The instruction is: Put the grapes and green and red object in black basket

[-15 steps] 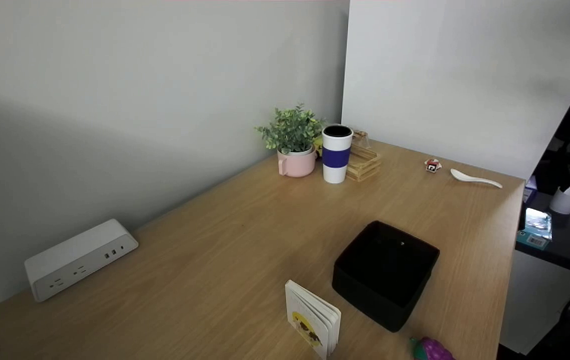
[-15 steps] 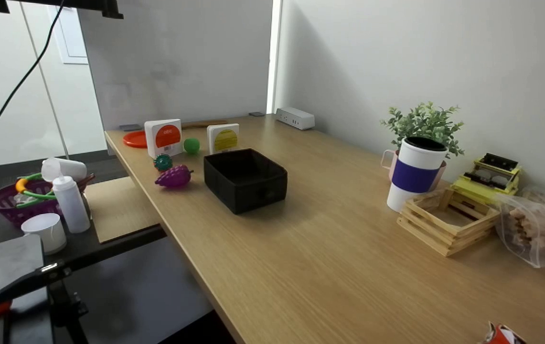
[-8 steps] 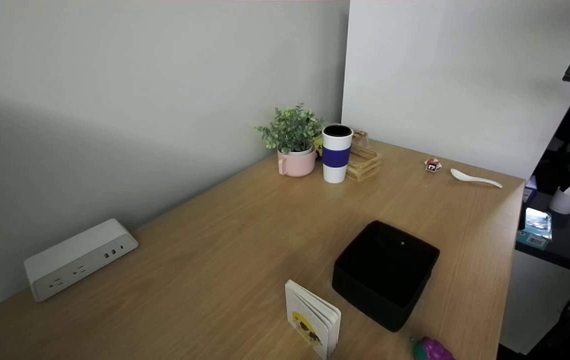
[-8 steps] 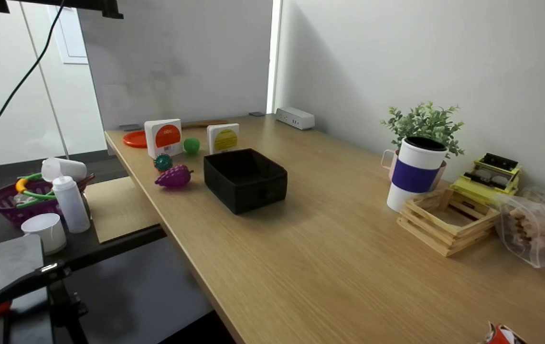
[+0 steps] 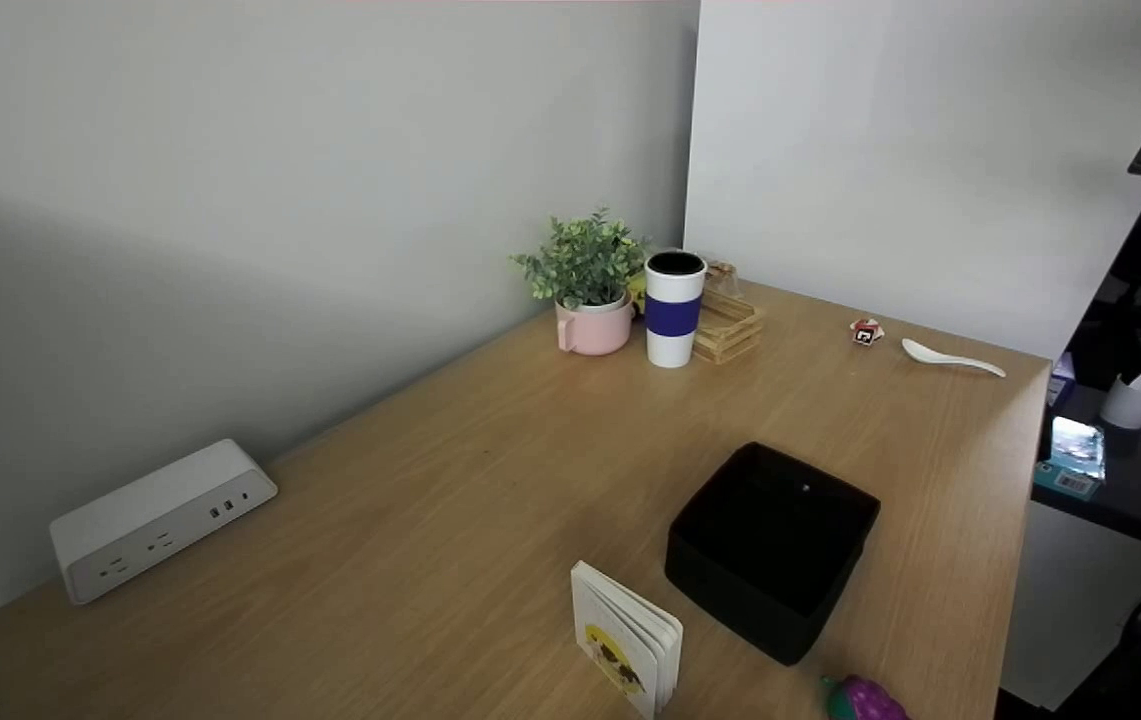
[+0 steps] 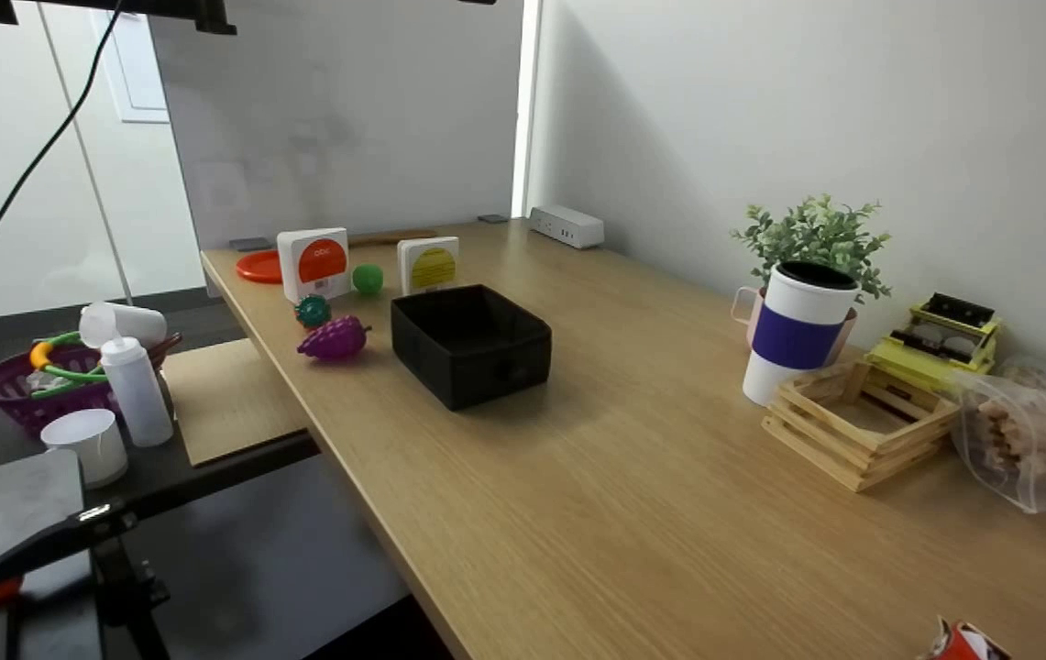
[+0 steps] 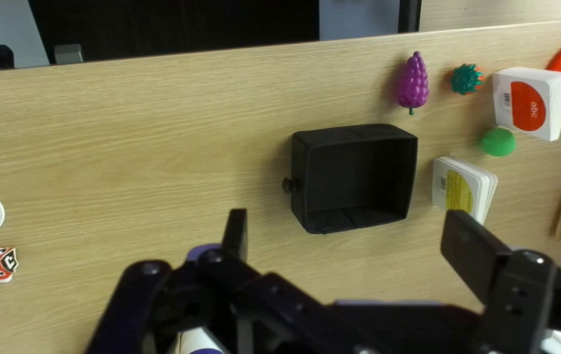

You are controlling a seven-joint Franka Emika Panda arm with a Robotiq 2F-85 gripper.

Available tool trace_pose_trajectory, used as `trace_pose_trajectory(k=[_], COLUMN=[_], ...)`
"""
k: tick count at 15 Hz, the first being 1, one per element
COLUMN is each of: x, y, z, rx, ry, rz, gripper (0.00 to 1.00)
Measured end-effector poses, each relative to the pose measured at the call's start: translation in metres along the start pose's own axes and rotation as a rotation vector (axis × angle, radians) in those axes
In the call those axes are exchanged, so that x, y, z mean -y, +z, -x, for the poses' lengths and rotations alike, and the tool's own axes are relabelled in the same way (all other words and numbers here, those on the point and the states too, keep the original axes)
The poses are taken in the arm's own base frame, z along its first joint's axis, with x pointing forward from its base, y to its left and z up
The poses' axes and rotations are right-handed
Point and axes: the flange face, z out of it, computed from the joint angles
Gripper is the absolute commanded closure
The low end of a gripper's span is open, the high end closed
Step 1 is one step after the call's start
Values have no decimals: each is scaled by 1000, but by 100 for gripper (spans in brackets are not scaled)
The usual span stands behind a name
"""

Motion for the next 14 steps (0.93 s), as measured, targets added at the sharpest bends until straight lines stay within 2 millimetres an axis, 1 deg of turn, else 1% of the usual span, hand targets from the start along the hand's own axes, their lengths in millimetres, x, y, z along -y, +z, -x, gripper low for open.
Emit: trace_pose_trajectory(k=[4,7,10,14], x=[17,34,52,71], y=[5,15,37,72], z=[-10,-28,-51,-78], rx=[43,108,190,297], ry=[-32,-60,-76,-85], rz=[16,31,52,84], gripper=[0,0,0,0])
